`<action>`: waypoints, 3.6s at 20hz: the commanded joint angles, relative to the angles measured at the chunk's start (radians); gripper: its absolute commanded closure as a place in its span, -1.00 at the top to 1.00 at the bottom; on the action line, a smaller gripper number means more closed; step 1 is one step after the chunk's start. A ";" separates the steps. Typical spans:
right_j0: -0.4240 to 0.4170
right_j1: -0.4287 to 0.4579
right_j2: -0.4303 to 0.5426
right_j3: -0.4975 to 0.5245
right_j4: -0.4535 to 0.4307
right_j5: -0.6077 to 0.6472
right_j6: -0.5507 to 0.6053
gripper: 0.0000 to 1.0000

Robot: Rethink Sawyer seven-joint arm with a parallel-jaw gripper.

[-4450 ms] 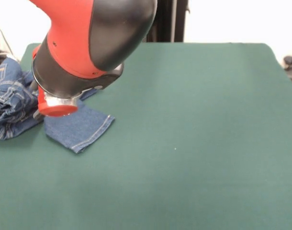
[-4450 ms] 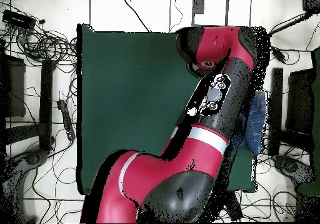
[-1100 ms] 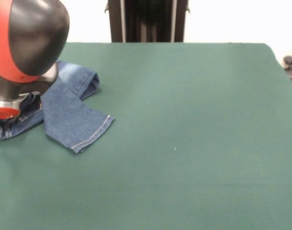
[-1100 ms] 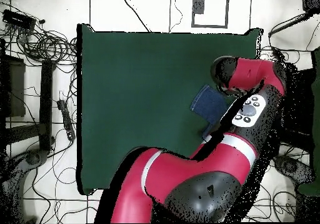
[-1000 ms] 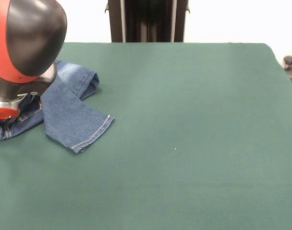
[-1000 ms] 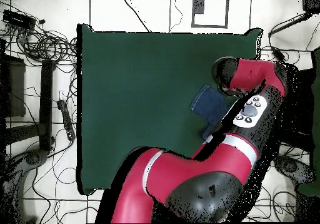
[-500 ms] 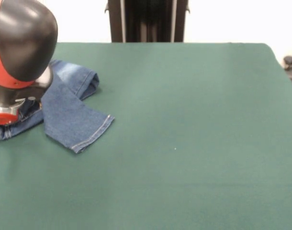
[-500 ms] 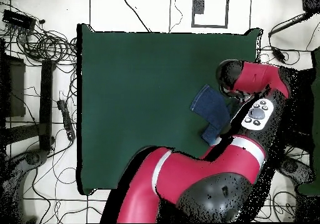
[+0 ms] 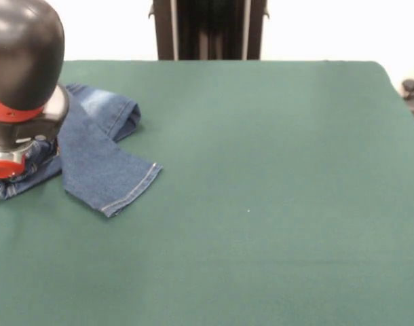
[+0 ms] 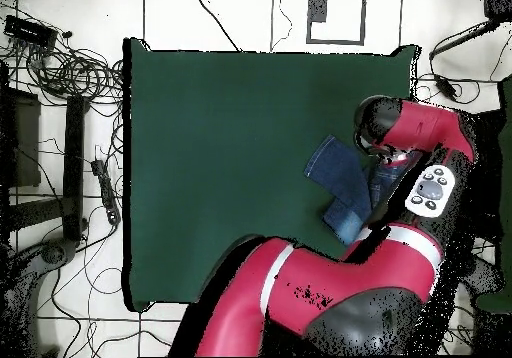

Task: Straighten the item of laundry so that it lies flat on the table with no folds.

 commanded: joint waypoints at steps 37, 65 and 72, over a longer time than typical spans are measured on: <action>0.314 -0.627 0.236 0.372 -0.080 0.139 -0.324 -1.00; 0.139 -1.016 0.326 0.394 -0.189 0.321 -0.457 -1.00; 0.020 -1.113 0.344 0.459 -0.205 0.337 -0.638 -1.00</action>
